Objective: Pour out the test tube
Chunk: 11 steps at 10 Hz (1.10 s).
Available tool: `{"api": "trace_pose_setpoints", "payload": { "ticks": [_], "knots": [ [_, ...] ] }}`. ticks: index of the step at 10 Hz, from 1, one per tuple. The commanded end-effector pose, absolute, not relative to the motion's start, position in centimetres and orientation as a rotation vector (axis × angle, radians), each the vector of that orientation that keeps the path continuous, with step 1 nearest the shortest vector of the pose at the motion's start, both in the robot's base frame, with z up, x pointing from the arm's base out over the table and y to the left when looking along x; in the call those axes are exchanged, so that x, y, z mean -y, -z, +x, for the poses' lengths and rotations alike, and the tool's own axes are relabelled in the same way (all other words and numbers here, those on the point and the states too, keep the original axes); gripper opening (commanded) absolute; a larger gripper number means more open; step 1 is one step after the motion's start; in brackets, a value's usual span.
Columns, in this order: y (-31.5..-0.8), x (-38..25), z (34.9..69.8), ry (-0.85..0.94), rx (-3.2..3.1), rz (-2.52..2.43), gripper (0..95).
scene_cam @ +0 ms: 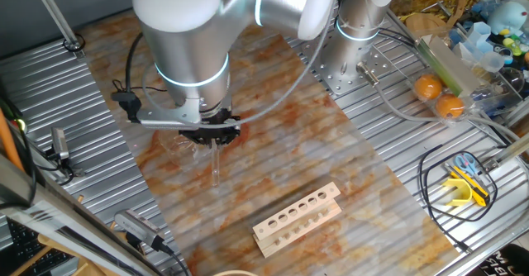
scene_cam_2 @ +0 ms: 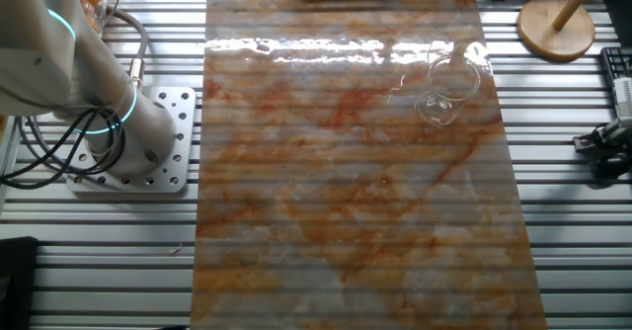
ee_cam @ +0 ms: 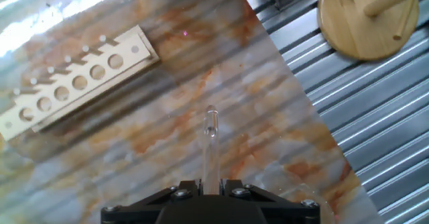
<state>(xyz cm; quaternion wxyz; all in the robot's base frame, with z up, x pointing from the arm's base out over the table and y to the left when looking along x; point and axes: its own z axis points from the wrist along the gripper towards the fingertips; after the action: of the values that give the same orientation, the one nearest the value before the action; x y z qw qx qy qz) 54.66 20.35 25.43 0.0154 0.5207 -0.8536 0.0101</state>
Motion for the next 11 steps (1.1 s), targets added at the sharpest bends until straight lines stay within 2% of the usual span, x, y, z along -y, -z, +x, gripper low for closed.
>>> {"api": "trace_pose_setpoints", "payload": {
  "ticks": [1, 4, 11],
  "knots": [
    [-25.4, -20.2, 54.6, -0.038, 2.563, 1.758, 0.0],
    [-25.4, -20.2, 54.6, -0.198, 2.383, 1.853, 0.0],
    [-25.6, -21.5, 53.2, -0.237, 2.284, 1.908, 0.0]
  ]
}}
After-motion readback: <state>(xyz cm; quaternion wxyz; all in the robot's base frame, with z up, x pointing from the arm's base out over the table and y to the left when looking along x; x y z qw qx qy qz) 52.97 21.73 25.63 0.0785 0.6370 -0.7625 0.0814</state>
